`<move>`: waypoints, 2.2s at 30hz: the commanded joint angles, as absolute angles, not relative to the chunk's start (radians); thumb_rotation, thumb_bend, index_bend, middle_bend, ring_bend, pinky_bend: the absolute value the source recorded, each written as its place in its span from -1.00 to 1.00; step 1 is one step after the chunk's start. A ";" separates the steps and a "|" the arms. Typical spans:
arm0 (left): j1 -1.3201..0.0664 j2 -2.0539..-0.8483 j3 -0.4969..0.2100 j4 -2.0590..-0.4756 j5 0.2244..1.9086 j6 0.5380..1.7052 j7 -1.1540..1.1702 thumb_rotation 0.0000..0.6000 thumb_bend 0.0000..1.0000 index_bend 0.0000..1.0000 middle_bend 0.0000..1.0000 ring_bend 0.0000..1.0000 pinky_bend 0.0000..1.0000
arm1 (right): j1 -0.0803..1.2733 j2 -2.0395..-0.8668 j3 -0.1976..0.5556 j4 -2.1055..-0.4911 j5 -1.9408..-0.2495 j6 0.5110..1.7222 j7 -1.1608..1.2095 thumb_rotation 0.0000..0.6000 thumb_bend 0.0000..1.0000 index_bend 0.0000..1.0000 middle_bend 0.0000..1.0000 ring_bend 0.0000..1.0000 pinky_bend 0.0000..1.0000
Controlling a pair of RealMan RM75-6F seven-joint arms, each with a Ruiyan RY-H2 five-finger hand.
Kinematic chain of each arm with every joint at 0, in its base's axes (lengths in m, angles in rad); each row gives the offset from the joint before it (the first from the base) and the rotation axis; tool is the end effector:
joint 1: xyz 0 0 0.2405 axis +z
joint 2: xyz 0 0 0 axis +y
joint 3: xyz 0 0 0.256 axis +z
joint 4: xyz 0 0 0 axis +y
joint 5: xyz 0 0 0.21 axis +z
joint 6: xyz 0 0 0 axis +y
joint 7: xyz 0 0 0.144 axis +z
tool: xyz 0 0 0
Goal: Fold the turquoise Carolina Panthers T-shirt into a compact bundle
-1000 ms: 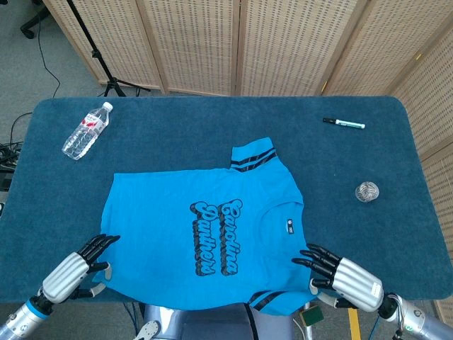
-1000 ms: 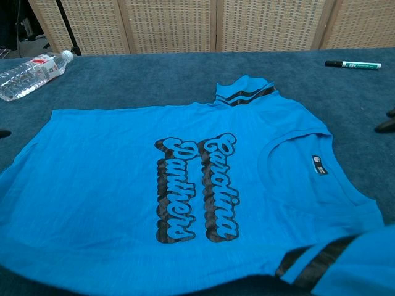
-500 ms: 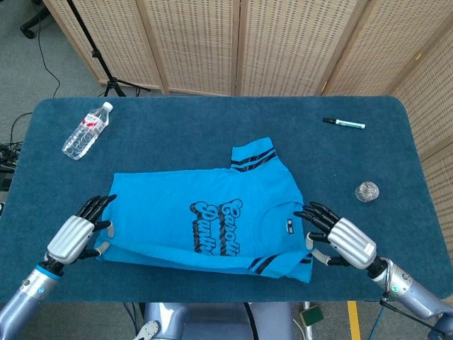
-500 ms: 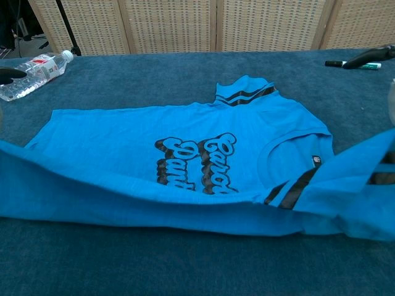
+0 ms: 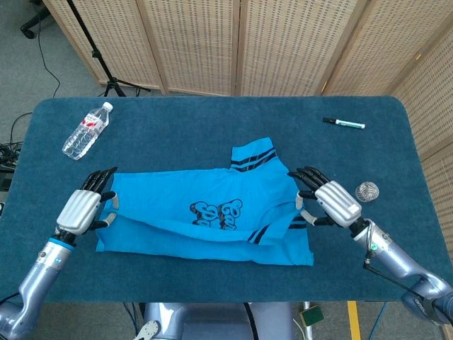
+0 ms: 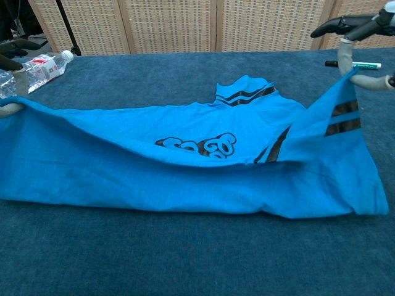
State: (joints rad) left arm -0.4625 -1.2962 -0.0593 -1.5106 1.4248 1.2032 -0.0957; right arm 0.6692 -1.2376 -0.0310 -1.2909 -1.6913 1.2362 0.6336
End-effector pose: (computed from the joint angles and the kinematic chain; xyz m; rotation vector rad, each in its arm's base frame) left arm -0.2459 0.2881 0.0771 -1.6630 -1.0337 -1.0741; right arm -0.2175 -0.3342 0.1006 1.9445 -1.0550 1.3167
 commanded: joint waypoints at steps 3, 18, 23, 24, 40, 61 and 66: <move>-0.502 -1.327 -0.140 -1.526 1.286 1.136 -0.001 1.00 -0.12 0.71 -1.00 -1.00 -1.00 | 0.742 -1.245 0.041 -1.287 -1.595 1.103 0.665 1.00 0.09 0.32 -0.78 -1.00 -1.00; -0.608 -1.457 -0.264 -1.431 1.003 1.075 0.266 1.00 -0.10 0.71 -1.00 -1.00 -1.00 | 0.880 -1.393 0.146 -1.071 -1.448 0.849 0.632 1.00 0.09 0.32 -0.78 -1.00 -1.00; -0.643 -1.492 -0.285 -1.360 0.956 1.042 0.285 1.00 -0.09 0.71 -1.00 -1.00 -1.00 | 0.919 -1.441 0.172 -0.971 -1.410 0.778 0.648 1.00 0.09 0.32 -0.78 -1.00 -1.00; -0.648 -1.499 -0.288 -1.347 0.954 1.038 0.284 1.00 -0.09 0.71 -1.00 -1.00 -1.00 | 0.925 -1.448 0.176 -0.956 -1.405 0.768 0.652 1.00 0.09 0.32 -0.78 -1.00 -1.00; -0.696 -1.609 -0.292 -1.156 0.878 1.012 0.349 1.00 -0.14 0.49 -1.00 -1.00 -1.00 | 0.976 -1.555 0.172 -0.753 -1.399 0.670 0.688 1.00 0.09 0.32 -0.78 -1.00 -1.00; -0.685 -1.582 -0.295 -1.202 0.854 1.023 0.376 1.00 -0.30 -1.00 -1.00 -1.00 -1.00 | 1.016 -1.648 0.165 -0.588 -1.413 0.625 0.736 1.00 0.09 0.32 -0.78 -1.00 -1.00; -0.665 -1.549 -0.287 -1.251 0.880 1.038 0.352 1.00 -0.30 -1.00 -1.00 -1.00 -1.00 | 1.045 -1.672 0.178 -0.532 -1.403 0.599 0.725 1.00 0.09 0.32 -0.78 -1.00 -1.00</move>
